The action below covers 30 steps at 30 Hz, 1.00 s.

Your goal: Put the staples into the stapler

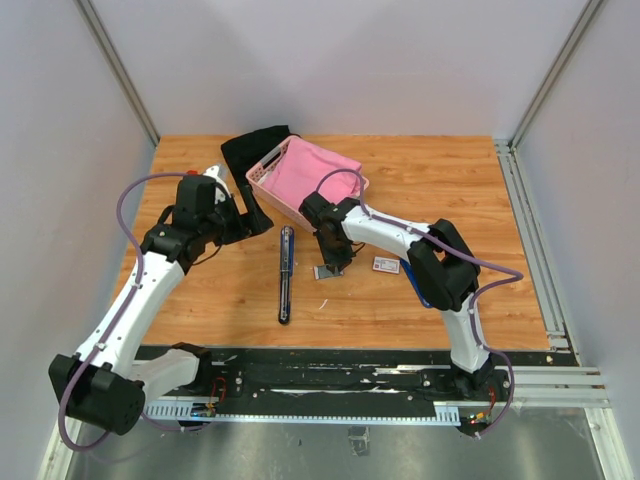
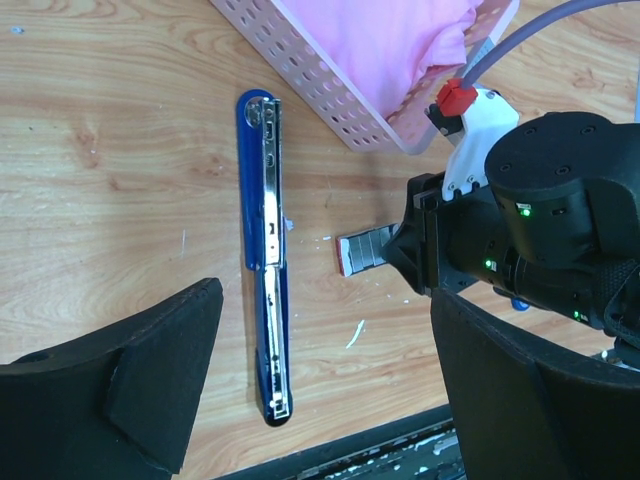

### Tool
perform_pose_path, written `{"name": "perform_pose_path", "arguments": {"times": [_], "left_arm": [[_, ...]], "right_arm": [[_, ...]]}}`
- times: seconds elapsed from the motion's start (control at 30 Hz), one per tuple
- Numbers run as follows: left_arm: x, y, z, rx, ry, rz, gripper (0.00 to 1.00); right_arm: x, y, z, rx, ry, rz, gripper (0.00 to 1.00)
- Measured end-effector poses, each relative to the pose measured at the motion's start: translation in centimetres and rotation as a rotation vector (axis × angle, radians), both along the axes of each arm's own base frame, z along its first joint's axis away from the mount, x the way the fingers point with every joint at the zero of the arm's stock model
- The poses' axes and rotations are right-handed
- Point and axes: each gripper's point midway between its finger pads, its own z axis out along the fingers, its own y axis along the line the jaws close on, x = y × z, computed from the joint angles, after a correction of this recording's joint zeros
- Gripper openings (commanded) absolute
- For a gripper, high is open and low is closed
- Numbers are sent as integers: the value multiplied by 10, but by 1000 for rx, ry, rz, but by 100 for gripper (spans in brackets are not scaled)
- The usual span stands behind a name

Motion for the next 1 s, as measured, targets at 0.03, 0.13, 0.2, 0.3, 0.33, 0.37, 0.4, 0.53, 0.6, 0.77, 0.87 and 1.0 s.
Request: {"name": "perform_pose_path", "arguments": {"times": [0.03, 0.13, 0.2, 0.3, 0.33, 0.37, 0.4, 0.53, 0.6, 0.77, 0.87, 1.0], "left_arm": [[0, 0, 0, 1, -2, -3, 89], [0, 0, 0, 7, -6, -9, 89], [0, 0, 0, 12, -8, -14, 89], [0, 0, 0, 17, -10, -22, 89], [0, -1, 0, 14, -10, -24, 89], [1, -2, 0, 10, -12, -28, 88], [1, -2, 1, 7, -14, -31, 87], [1, -7, 2, -10, -19, -51, 86], [0, -9, 0, -16, -15, -59, 85], [-4, -13, -9, -28, 10, -83, 70], [-3, -17, -19, -40, 38, -96, 59], [0, -27, -39, -58, 101, -109, 54]], "right_arm": [[0, 0, 0, 0, 0, 0, 21], [0, 0, 0, 0, 0, -1, 21], [0, 0, -1, -2, 2, -1, 21], [1, 1, -2, -6, 6, 0, 21], [1, 1, -2, -5, 4, 0, 21], [1, 2, -2, -3, 4, 0, 21], [1, 2, -2, 0, 6, 0, 21], [0, 5, -4, 18, 12, -10, 21], [-1, 6, -4, 27, 13, -17, 21], [-1, 7, -3, 36, 11, -24, 23], [-1, 7, -2, 35, 7, -24, 25], [0, 1, 4, 18, -9, -21, 26]]}}
